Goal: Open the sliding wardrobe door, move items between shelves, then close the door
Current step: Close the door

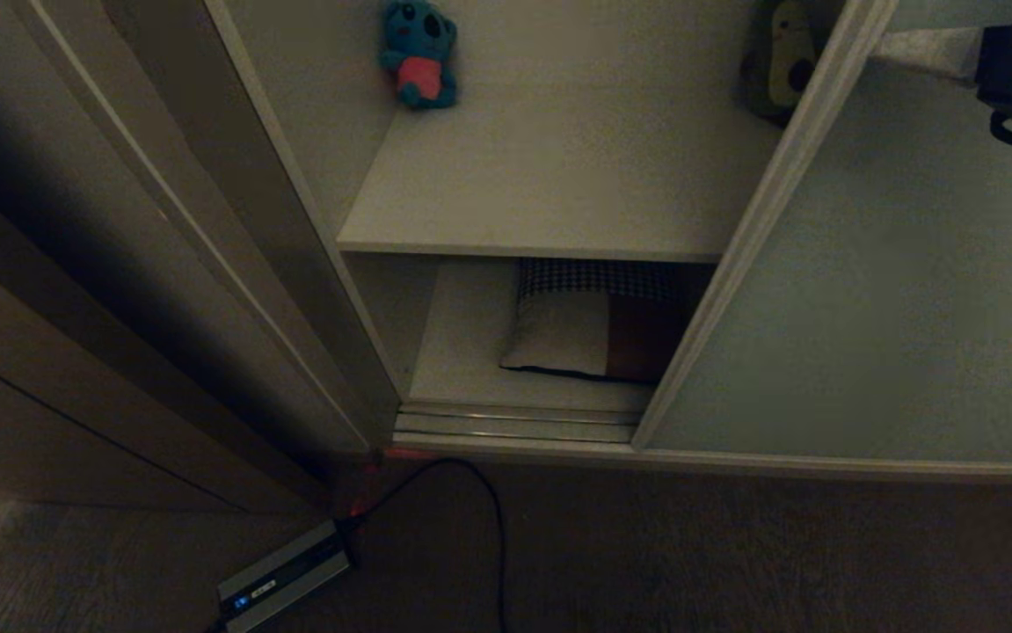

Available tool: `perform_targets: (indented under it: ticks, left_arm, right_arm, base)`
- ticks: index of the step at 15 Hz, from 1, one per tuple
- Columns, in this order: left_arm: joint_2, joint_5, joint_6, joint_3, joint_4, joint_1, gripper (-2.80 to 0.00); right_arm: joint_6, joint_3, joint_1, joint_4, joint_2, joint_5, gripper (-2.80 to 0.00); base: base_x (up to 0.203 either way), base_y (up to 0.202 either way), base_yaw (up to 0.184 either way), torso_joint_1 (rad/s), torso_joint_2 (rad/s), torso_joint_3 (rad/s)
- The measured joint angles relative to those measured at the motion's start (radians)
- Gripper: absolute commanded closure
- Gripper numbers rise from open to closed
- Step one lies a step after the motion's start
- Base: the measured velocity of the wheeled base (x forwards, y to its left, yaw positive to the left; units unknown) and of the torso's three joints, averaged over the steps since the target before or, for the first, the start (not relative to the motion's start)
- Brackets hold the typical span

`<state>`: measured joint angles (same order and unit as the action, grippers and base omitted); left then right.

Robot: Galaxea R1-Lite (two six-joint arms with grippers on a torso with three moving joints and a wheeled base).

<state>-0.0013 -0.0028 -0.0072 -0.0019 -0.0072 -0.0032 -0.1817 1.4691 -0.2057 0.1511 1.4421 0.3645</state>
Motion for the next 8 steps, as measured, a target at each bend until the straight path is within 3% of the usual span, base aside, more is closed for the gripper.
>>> perform_targets:
  ticks: [8]
  left_arm:
    - [0.000, 0.000, 0.000, 0.000, 0.000, 0.000, 0.00]
  right_arm:
    - [0.003, 0.030, -0.203, -0.002, 0.069, 0.006, 0.00]
  base:
    - [0.000, 0.000, 0.000, 0.000, 0.00, 0.000]
